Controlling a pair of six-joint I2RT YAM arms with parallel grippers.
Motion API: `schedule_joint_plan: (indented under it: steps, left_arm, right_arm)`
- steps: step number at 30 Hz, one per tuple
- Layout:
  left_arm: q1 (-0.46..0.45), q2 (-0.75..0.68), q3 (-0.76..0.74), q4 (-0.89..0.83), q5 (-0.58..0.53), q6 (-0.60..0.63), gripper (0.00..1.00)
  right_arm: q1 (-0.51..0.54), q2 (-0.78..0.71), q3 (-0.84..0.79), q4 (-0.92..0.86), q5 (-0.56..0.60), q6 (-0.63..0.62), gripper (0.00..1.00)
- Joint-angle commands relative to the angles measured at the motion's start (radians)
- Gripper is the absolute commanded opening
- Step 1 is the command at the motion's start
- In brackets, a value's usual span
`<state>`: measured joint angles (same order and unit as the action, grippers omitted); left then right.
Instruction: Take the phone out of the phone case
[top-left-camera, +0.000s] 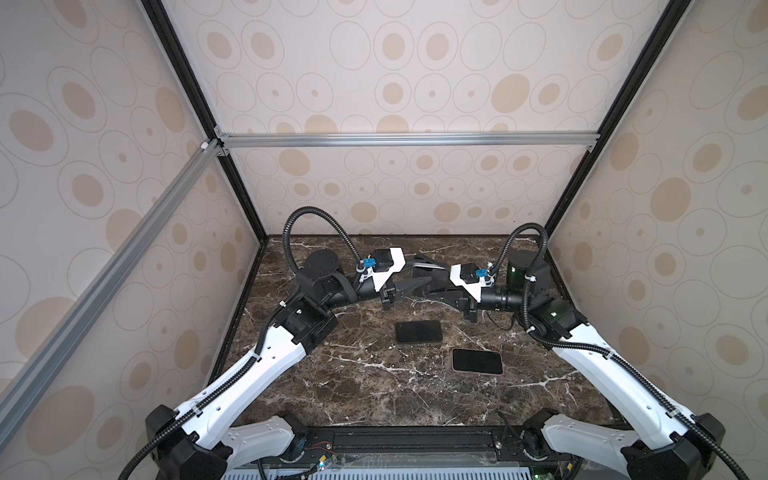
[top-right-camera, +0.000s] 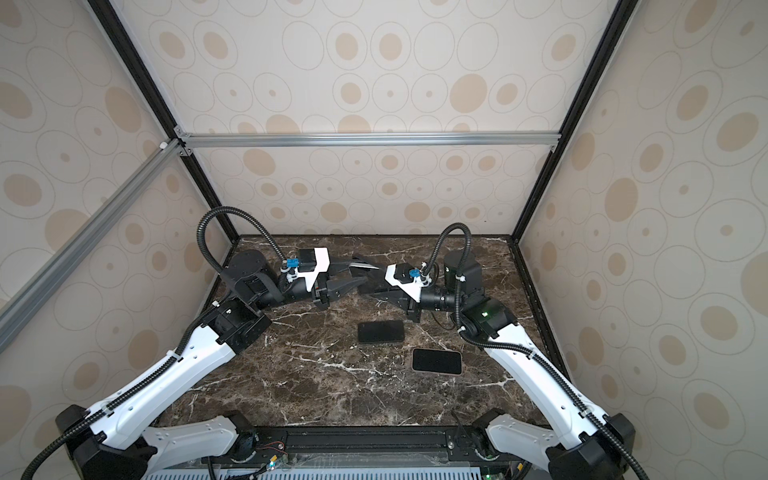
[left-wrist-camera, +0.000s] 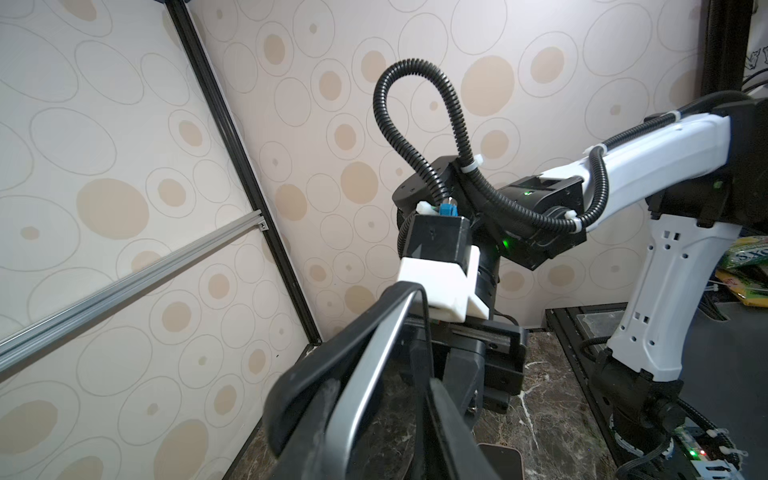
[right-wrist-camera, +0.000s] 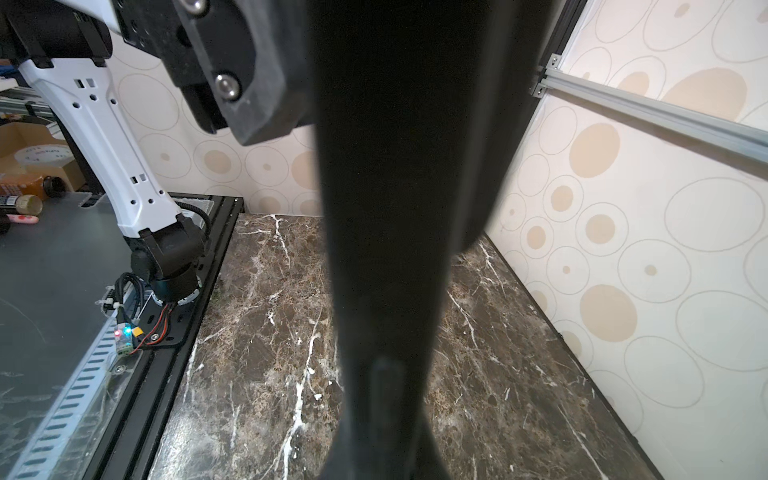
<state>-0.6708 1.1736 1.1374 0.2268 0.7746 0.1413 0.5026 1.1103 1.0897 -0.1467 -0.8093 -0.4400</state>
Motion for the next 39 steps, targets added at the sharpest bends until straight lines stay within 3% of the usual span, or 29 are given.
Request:
schedule_joint_plan:
  steps: [1,7,13,16,19,22,26,32,39]
  left_arm:
    - [-0.039,0.093,-0.074,-0.238,0.127,-0.006,0.34]
    - [-0.037,0.101,-0.076,-0.239,0.149,-0.007,0.34]
    - [-0.037,0.087,-0.08,-0.232,0.141,-0.005,0.31]
    - [-0.033,0.067,-0.079,-0.221,0.122,-0.005,0.16]
    - [-0.014,0.041,-0.069,-0.197,0.128,-0.019,0.0]
    - [0.011,0.022,-0.049,-0.181,0.14,-0.028,0.0]
    - [0.04,0.013,-0.021,-0.183,0.157,-0.025,0.0]
    - [0.068,-0.001,-0.025,-0.171,0.149,-0.023,0.0]
    - [0.071,-0.04,-0.032,-0.285,-0.05,0.158,0.0]
  right_arm:
    - [0.04,-0.038,0.064,0.291,-0.092,0.021,0.0]
    - [0.04,-0.022,0.059,0.425,-0.221,0.191,0.0]
    - [0.039,-0.014,0.099,0.276,-0.244,0.08,0.0]
    - [0.039,-0.02,0.101,0.194,-0.248,0.017,0.02]
    - [0.039,-0.036,0.102,0.097,-0.253,-0.045,0.1]
    - [0.039,-0.051,0.096,0.03,-0.255,-0.073,0.18]
    - [0.04,-0.077,0.049,0.064,-0.244,-0.021,0.26]
    - [0.04,-0.109,0.002,0.125,-0.216,0.046,0.26]
    - [0.029,-0.147,0.012,0.106,-0.072,0.084,0.34]
